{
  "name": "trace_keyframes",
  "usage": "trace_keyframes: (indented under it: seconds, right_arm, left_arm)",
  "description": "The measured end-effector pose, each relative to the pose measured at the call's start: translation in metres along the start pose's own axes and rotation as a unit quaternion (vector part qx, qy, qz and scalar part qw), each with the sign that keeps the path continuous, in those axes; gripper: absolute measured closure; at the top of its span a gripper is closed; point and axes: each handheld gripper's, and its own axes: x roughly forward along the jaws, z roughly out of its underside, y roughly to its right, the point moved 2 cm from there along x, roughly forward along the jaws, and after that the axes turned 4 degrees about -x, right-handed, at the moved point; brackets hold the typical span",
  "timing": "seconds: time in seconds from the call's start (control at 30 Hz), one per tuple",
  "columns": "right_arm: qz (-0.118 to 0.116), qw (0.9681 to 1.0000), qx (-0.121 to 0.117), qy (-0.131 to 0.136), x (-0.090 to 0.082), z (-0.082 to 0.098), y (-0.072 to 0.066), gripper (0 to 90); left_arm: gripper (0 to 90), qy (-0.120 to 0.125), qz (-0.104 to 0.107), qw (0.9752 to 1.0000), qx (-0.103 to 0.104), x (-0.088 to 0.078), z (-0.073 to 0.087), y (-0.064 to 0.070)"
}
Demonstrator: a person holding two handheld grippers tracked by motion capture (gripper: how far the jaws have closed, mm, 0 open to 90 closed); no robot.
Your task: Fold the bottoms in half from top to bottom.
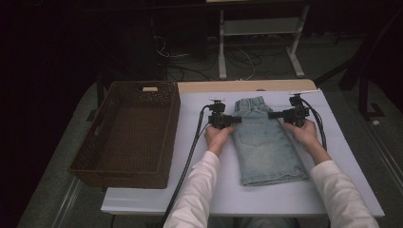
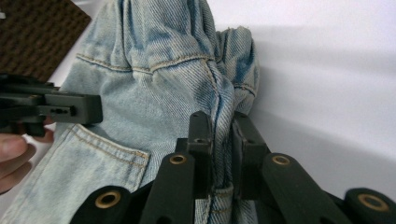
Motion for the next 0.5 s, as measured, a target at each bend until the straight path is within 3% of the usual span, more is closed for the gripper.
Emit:
trace_keyframes:
  seconds: [0.13, 0.23, 0.33, 0.5]
  right_arm:
    - [-0.002, 1.0, 0.006, 0.007, -0.006, -0.007, -0.001, 79.3]
    - [0.001, 1.0, -0.002, 0.007, -0.012, -0.017, -0.005, 79.4]
    - [0.004, 0.9998, -0.013, 0.017, -0.016, -0.018, -0.007, 79.4]
    - [-0.009, 0.9992, -0.006, 0.039, -0.014, -0.002, -0.001, 79.5]
  left_arm:
    - [83.1, 0.005, -0.002, 0.9997, 0.023, -0.006, -0.015, 0.01]
    - [83.0, 0.005, -0.01, 0.999, 0.042, -0.009, -0.023, 0.015]
    - [82.7, 0.005, -0.01, 0.9991, 0.042, -0.008, -0.021, 0.015]
    - [83.0, 0.024, -0.007, 0.9983, 0.052, -0.002, -0.008, 0.01]
